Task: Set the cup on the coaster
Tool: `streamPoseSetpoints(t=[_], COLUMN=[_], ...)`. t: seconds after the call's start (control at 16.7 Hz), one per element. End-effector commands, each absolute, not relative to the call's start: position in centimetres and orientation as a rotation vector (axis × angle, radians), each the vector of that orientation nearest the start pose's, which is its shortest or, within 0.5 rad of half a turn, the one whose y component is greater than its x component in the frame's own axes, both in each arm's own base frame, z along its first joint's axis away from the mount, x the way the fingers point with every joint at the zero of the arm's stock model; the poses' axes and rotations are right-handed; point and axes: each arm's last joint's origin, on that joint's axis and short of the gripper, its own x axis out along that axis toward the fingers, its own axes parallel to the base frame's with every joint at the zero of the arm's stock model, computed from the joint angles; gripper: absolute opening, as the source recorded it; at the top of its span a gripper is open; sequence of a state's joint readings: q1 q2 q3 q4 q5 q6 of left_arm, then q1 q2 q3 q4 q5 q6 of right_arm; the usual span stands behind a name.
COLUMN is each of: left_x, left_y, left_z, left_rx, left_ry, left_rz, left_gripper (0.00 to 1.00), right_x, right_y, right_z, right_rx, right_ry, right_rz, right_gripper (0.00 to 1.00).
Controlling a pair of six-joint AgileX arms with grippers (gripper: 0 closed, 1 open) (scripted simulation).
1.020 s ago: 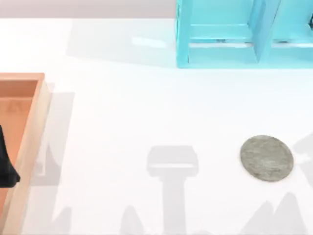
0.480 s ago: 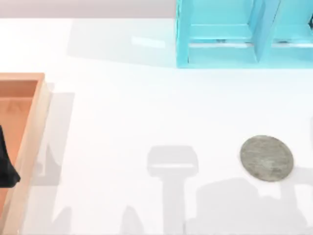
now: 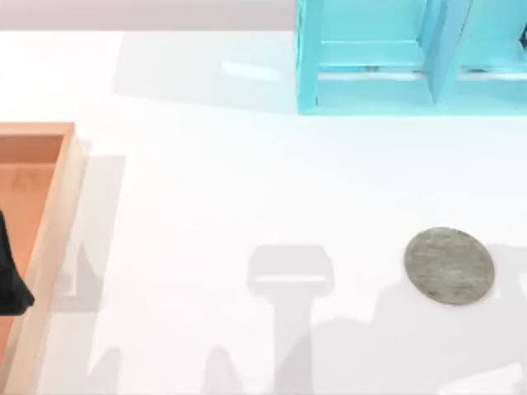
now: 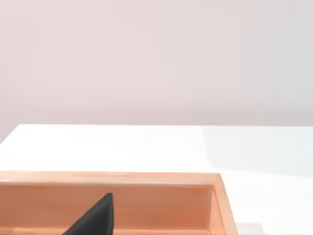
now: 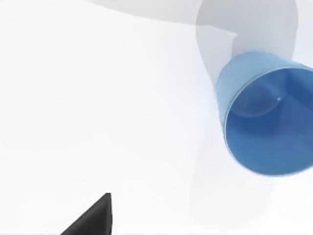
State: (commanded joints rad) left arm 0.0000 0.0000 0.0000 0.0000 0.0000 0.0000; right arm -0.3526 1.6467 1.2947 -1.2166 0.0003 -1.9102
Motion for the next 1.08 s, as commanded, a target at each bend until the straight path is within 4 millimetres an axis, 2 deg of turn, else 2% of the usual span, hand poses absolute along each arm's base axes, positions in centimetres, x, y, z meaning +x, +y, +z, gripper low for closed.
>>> streamPoseSetpoints(t=[0.42,0.54,0.9,1.08], left_x=[10.6,10.6,10.6,10.6], left_y=[-0.1,-0.1,-0.1,-0.1], left_z=[16.0,16.0,16.0,16.0], left_rx=[0.000,0.000,0.000,0.000], left_ry=[0.000,0.000,0.000,0.000], left_rz=[0.000,0.000,0.000,0.000], left_gripper=[1.00,1.00,1.00,1.00], right_x=[28.0,28.2,28.3,28.0], right_y=[-9.9,-10.0,-10.1,-10.0], right_z=[23.1,21.5,14.8,13.6], right_rx=[-1.202,-1.197,-1.209,-1.202], right_ry=[1.214,1.217,1.209,1.214], right_rz=[1.204,1.207,1.194,1.202], right_gripper=[1.00,1.00,1.00,1.00])
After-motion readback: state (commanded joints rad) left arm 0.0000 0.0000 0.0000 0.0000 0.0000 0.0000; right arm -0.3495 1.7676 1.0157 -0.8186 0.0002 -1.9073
